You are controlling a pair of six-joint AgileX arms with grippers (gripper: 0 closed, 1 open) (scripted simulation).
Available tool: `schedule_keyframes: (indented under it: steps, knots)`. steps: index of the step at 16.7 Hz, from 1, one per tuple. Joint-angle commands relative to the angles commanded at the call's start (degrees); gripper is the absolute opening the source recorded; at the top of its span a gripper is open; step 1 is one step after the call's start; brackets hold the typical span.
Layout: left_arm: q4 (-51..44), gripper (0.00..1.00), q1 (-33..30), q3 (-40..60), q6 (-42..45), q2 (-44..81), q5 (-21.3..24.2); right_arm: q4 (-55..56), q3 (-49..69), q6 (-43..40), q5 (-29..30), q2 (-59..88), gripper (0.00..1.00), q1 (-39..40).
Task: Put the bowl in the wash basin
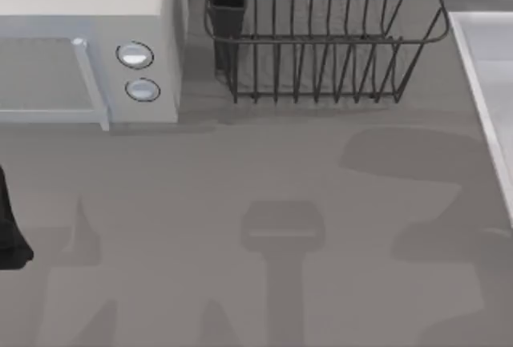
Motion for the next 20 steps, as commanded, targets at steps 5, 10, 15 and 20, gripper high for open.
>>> schedule_keyframes:
  steps: [5,10,15,20]
  knots:
    - [0.0,1.0,0.0,0.0,0.0,0.0,0.0,6.6,-0.7,0.0,-0.1,6.4,0.0,-0.3]
    - [0.0,1.0,0.0,0.0,0.0,0.0,0.0,26.9,-3.1,-0.2,0.0,23.6,0.0,-0.7]
    - [0.0,1.0,0.0,0.0,0.0,0.0,0.0,44.3,-5.7,-0.3,0.3,38.0,0.0,-0.4]
    - [0.0,1.0,0.0,0.0,0.0,0.0,0.0,47.6,-6.3,-0.3,0.5,41.2,0.0,-0.3]
